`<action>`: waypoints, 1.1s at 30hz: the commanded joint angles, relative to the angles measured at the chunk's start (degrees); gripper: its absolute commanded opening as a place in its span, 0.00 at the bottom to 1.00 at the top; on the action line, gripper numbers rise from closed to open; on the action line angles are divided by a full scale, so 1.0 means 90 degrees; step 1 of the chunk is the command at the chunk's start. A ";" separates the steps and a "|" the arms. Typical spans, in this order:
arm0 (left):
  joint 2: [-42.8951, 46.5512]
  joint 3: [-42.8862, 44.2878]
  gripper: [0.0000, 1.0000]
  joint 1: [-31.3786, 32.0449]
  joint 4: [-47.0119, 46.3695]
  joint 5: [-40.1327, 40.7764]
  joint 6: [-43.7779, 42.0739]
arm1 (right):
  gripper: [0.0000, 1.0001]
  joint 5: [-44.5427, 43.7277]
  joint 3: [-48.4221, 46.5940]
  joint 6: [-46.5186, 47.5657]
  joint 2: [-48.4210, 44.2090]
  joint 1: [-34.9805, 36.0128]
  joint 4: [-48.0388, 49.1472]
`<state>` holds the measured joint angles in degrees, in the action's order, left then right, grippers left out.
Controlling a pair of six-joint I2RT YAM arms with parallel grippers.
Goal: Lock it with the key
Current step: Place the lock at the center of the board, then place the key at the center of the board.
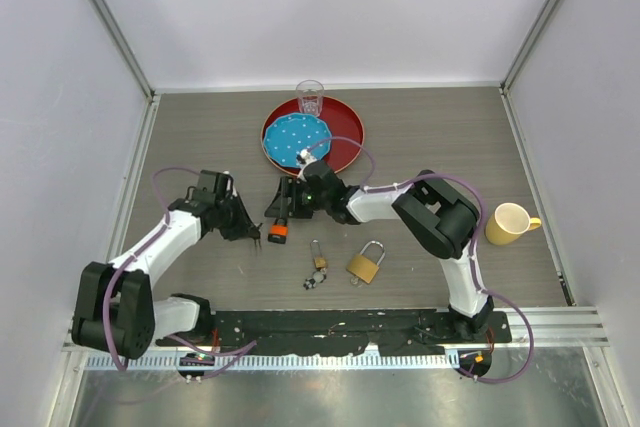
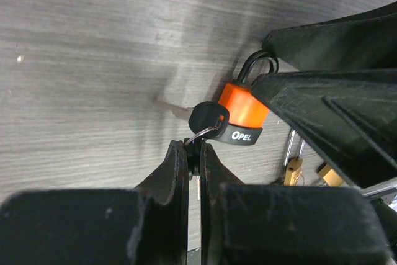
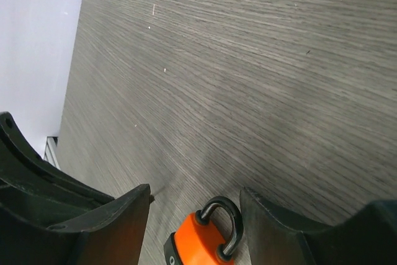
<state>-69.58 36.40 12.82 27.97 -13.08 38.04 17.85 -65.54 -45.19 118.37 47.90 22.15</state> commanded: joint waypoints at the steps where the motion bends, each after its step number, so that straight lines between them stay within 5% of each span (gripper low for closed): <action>1: -0.0256 0.0418 0.00 -0.0028 -0.0422 -0.0031 -0.0272 | 0.66 -0.0089 -0.0383 0.0509 0.0080 -0.0019 -0.0850; 21: -0.1565 0.0565 0.00 -0.0018 -0.1096 -0.0207 -0.0565 | 0.68 -0.0352 -0.0062 0.0666 -0.0983 -0.0244 -0.1299; 22: -0.1595 0.0555 0.02 -0.0018 -0.1096 -0.0207 -0.0574 | 0.68 -0.0333 0.0025 0.0666 -0.1100 -0.0254 -0.1309; 25: -0.1547 0.0516 0.32 -0.0018 -0.1096 -0.0119 -0.0536 | 0.68 -0.0294 0.0143 0.0636 -0.1286 -0.0264 -0.1319; 28: -0.1390 0.0448 0.47 -0.0018 -0.1115 -0.0138 -0.0370 | 0.68 -0.0177 0.0221 0.0617 -0.1364 -0.0264 -0.1328; 33: -0.0941 0.0408 0.54 -0.0018 -0.1184 -0.0226 -0.0223 | 0.67 0.0077 0.0387 0.0539 -0.1384 -0.0264 -0.1329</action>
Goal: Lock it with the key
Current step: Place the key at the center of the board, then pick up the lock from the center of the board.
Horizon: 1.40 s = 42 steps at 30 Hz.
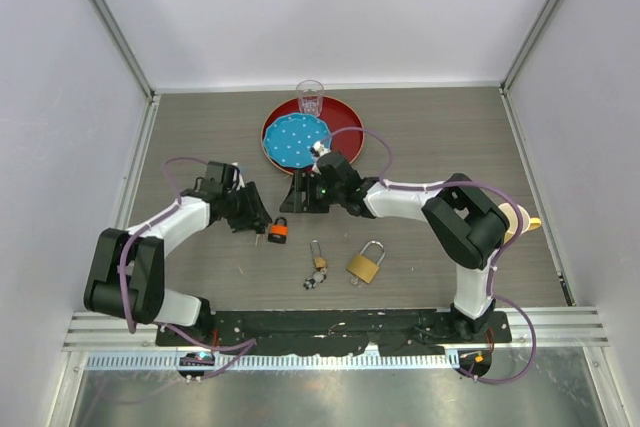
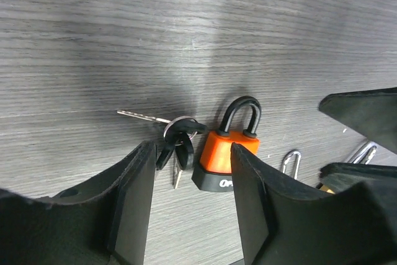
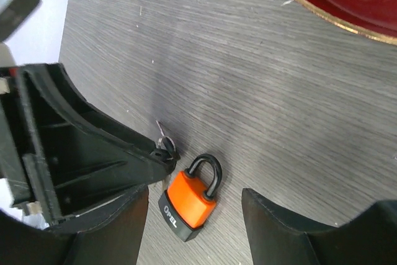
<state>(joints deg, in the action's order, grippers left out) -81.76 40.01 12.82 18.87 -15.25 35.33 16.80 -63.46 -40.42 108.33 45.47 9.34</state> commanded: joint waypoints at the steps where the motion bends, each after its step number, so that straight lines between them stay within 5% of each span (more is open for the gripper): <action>1: 0.0460 0.0017 0.55 -0.0018 -0.0193 -0.0034 0.0078 | 0.67 0.0272 0.0195 -0.0029 -0.0270 0.0006 0.0124; 8: 0.1163 0.0008 0.57 -0.0018 -0.0242 -0.0298 0.0195 | 0.67 0.0263 0.0674 -0.0079 -0.0621 -0.0004 0.0241; 17: 0.2940 0.0135 0.73 -0.0018 0.0597 -0.0425 0.0508 | 0.67 0.0224 0.0782 0.0009 -0.1402 0.0006 -0.0071; 32: 0.5303 -0.1085 0.75 -0.0018 0.1067 -0.1626 0.1952 | 0.68 0.0000 0.1377 0.0496 -0.3451 -0.0258 -0.1466; 42: 0.5472 -0.1242 0.75 -0.0018 0.1213 -0.1704 0.2032 | 0.71 0.0116 0.1827 0.0820 -0.5083 -0.0794 -0.2669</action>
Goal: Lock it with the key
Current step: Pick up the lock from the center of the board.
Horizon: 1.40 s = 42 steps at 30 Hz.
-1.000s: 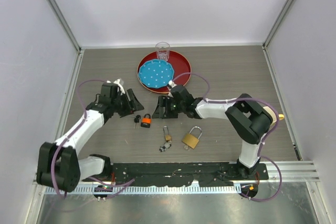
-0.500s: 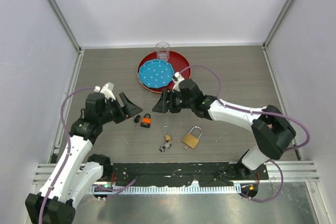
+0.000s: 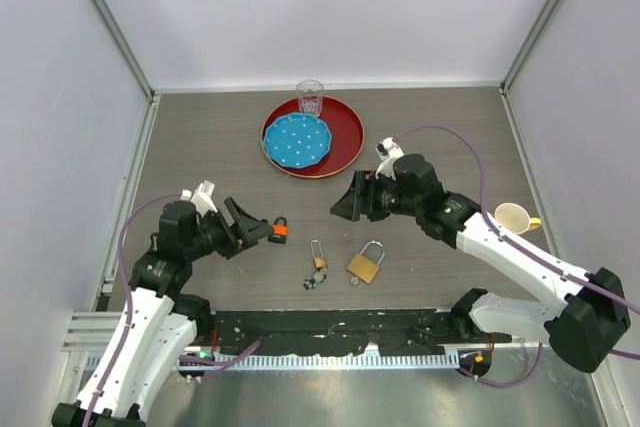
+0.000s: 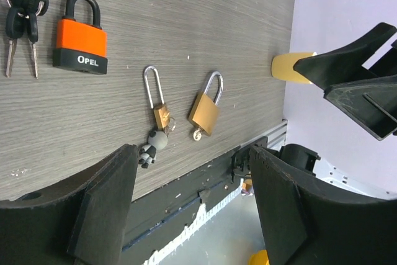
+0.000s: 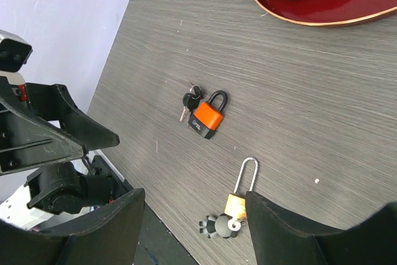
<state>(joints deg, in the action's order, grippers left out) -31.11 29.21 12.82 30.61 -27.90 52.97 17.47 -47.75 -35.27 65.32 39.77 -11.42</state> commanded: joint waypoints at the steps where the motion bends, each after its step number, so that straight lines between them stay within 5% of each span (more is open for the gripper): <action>1: -0.0195 -0.0052 0.75 -0.0018 -0.0100 -0.0298 0.0062 | 0.72 0.0070 0.0110 0.0247 -0.0334 -0.0190 -0.0391; 14: -0.2126 0.0250 0.73 0.0401 -0.1194 -0.0123 0.0032 | 0.72 0.0705 0.0491 0.0012 -0.0461 -0.0912 -0.0323; 28: -0.4529 0.0895 0.66 0.2686 -0.2433 0.1137 0.0569 | 0.72 0.1017 0.0540 -0.0027 -0.0275 -0.1274 -0.0255; 42: -0.5038 0.0397 0.55 0.3673 -0.3372 0.2123 0.1145 | 0.72 0.1164 0.0647 -0.0007 -0.0314 -0.1362 -0.0255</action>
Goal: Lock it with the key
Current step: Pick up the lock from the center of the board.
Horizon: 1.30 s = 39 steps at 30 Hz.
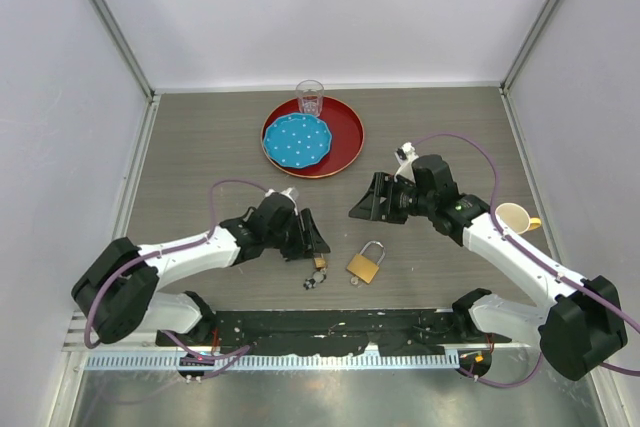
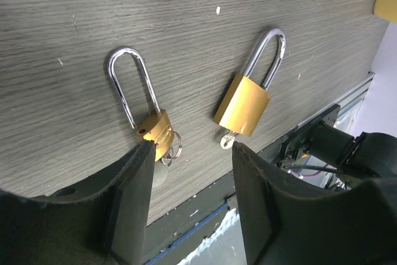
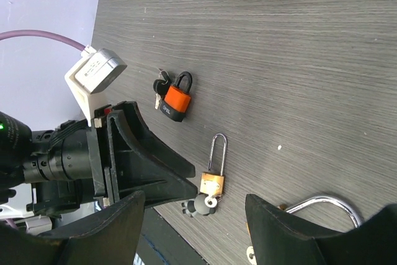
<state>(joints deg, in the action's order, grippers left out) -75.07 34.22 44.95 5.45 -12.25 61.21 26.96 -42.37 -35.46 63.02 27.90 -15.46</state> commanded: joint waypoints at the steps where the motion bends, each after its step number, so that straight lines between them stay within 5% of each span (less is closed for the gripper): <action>1: -0.0184 -0.0169 0.54 0.0113 -0.0577 0.0443 0.0240 | 0.71 0.0110 0.0059 0.0005 -0.0069 -0.0034 0.0204; 27: -0.0692 -0.0364 0.45 0.0767 -0.0576 0.1078 0.0630 | 0.71 0.0129 0.0254 -0.0034 -0.0284 -0.0053 0.0205; 33: -0.1102 -0.0589 0.33 0.0845 -0.1453 0.0941 0.0699 | 0.71 0.0120 0.0284 -0.0044 -0.0342 -0.0053 0.0195; 37: -0.1249 -0.0716 0.06 0.0875 -0.1758 0.0892 0.0738 | 0.71 0.0120 0.0313 -0.0054 -0.0401 -0.0063 0.0205; 39: -0.1230 -0.0716 0.00 0.0875 -0.1788 0.0902 0.0650 | 0.71 0.0110 0.0313 -0.0044 -0.0421 -0.0053 0.0205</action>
<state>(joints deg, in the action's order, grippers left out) -84.49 29.63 52.42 -10.68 -6.00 68.60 27.59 -39.51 -35.92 61.10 27.64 -15.46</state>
